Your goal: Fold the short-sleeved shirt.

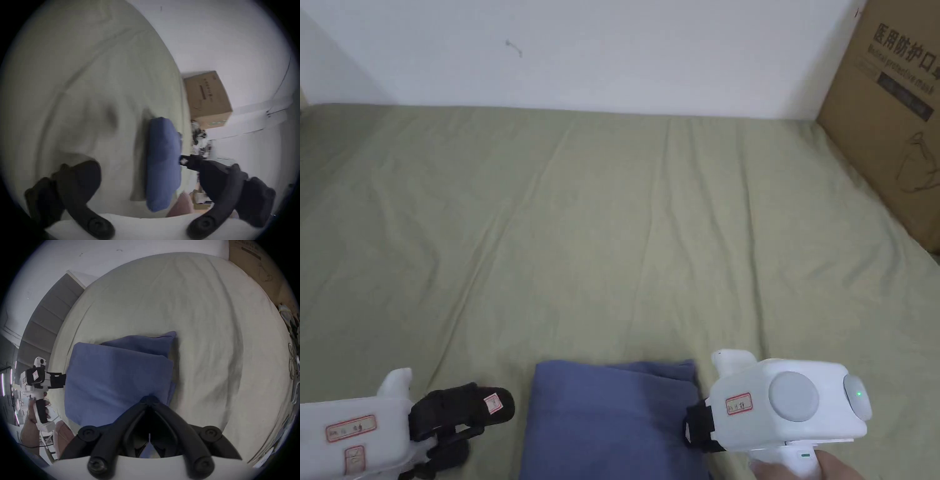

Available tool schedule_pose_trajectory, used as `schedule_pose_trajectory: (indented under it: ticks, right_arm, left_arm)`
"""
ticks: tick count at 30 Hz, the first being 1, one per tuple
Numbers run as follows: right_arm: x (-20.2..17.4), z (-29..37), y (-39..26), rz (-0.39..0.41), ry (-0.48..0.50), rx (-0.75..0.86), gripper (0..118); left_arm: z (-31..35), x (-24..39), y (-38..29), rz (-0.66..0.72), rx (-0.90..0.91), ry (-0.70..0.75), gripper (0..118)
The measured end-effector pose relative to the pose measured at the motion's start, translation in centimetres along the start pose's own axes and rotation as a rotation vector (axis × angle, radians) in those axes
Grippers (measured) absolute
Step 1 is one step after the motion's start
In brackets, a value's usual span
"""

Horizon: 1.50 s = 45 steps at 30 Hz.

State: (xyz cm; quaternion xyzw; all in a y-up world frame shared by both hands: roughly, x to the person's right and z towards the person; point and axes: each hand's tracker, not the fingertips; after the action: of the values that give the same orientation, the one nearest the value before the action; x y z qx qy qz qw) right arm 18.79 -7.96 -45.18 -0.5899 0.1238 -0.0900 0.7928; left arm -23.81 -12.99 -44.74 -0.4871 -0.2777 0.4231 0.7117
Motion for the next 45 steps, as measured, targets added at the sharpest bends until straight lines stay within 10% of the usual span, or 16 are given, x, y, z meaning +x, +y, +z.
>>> schedule_pose_trajectory:
  ticks: [16,17,18,19,20,33,40,45]
  right_arm:
    - [0.5,-0.2,-0.1,0.002,0.004,-0.006,0]
    - [0.6,-0.2,-0.1,-0.005,0.01,-0.005,0]
    - [0.7,-0.2,-0.1,-0.014,0.016,-0.003,0]
    - [0.8,-0.2,-0.2,-0.02,0.02,-0.001,0]
    - [1.0,-0.3,-0.3,-0.024,0.026,0.0,0]
    - [-4.1,6.8,-1.9,-0.11,-0.09,0.252,0]
    - [-16.5,5.6,-1.2,-0.039,0.09,0.304,0]
    - [-27.3,2.0,-1.0,0.082,-0.005,0.293,0]
  left_arm:
    - [-10.6,-0.1,1.1,0.054,-0.25,-0.351,113]
    - [-10.3,-0.3,1.1,0.049,-0.246,-0.338,98]
    - [-9.8,-0.7,1.1,0.037,-0.227,-0.282,46]
    - [-9.5,-1.1,1.1,0.016,-0.207,-0.176,22]
    - [-9.7,-1.3,0.7,-0.038,-0.199,-0.004,22]
    - [-1.6,7.4,0.3,-0.31,-0.09,0.112,22]
    - [11.2,5.8,2.6,-0.392,-0.042,0.414,22]
    - [19.9,3.6,4.9,-0.408,0.01,0.676,22]
